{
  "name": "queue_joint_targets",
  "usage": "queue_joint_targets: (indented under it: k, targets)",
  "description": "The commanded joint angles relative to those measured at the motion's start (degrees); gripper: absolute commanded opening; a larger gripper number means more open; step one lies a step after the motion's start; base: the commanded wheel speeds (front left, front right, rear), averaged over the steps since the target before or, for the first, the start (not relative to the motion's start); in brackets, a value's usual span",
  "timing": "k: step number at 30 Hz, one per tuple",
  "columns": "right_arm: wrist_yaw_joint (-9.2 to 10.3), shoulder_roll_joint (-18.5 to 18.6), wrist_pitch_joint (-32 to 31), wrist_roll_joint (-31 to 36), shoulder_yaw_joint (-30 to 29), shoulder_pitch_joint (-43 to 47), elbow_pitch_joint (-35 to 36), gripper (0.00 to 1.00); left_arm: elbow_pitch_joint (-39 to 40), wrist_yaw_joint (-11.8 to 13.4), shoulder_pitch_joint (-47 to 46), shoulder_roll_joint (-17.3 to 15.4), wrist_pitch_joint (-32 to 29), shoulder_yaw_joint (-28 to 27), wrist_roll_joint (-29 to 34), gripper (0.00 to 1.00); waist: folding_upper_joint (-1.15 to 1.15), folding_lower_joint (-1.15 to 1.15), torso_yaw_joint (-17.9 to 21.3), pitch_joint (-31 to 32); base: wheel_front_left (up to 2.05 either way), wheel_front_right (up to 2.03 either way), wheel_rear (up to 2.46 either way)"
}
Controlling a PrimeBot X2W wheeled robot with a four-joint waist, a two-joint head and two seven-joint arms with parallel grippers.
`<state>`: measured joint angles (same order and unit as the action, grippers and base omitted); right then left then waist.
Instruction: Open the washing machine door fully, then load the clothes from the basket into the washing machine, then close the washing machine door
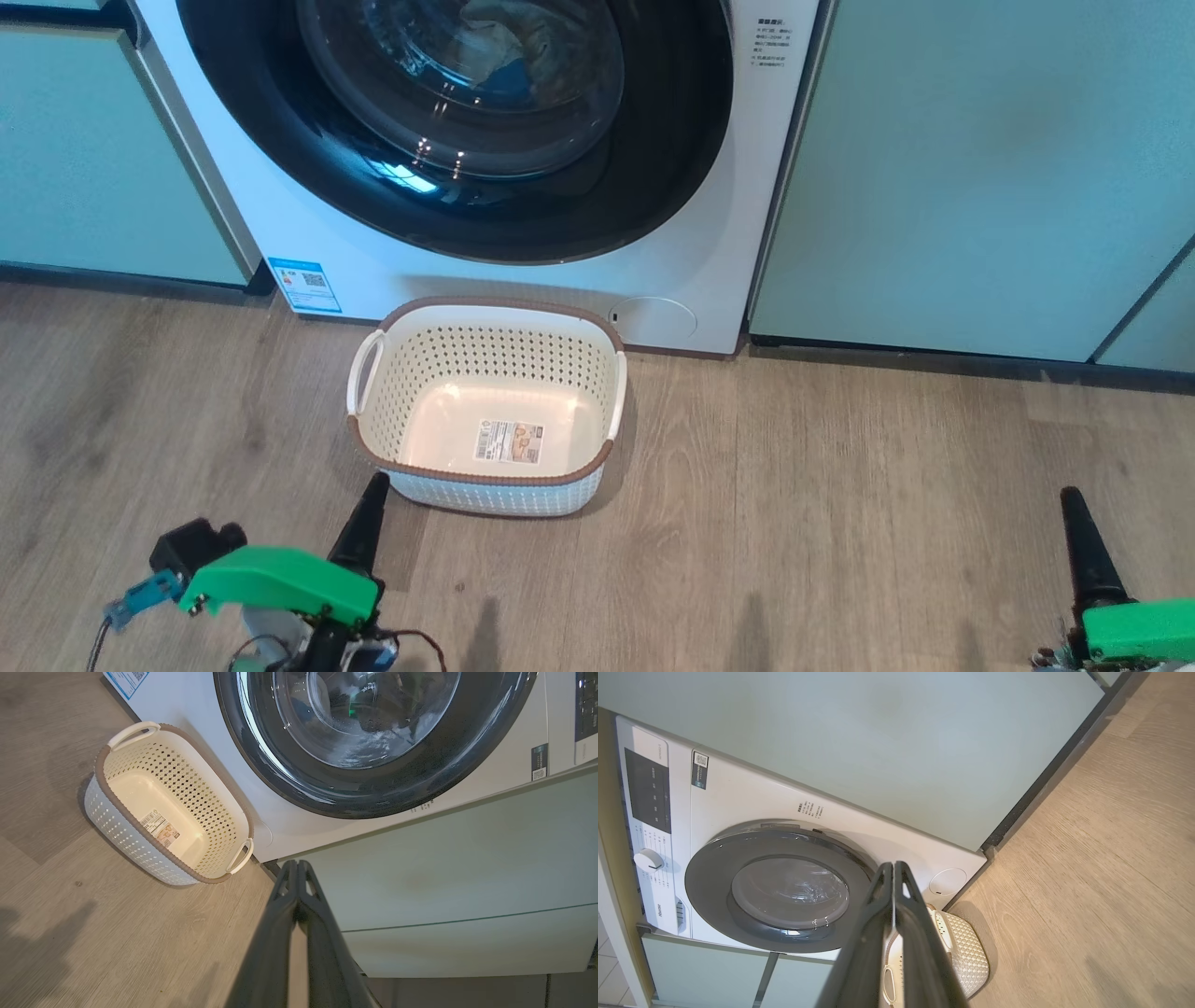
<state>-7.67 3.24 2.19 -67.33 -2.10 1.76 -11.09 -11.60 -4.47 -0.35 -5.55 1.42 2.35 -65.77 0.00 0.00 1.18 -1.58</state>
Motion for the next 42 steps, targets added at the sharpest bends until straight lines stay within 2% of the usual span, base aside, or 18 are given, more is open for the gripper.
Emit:
queue_joint_targets:
  k: [1, 42]
  targets:
    - [0.12, 1.38, -0.45, -1.85, 0.21, -3.51, 1.34, 0.00, 1.40, -0.64, -3.25, -0.30, -0.46, -1.85, -1.80, 0.00, 0.00, 0.00, -0.04, 0.05, 0.00, 0.00, 0.00]
    - [0.19, 1.32, -6.81, -26.77, -2.10, -7.73, -2.79, 0.00, -2.38, -3.02, -5.69, 1.44, -6.55, -7.17, -27.81, 0.00, 0.00, 0.00, -1.18, 1.40, 0.00, 0.00, 0.00]
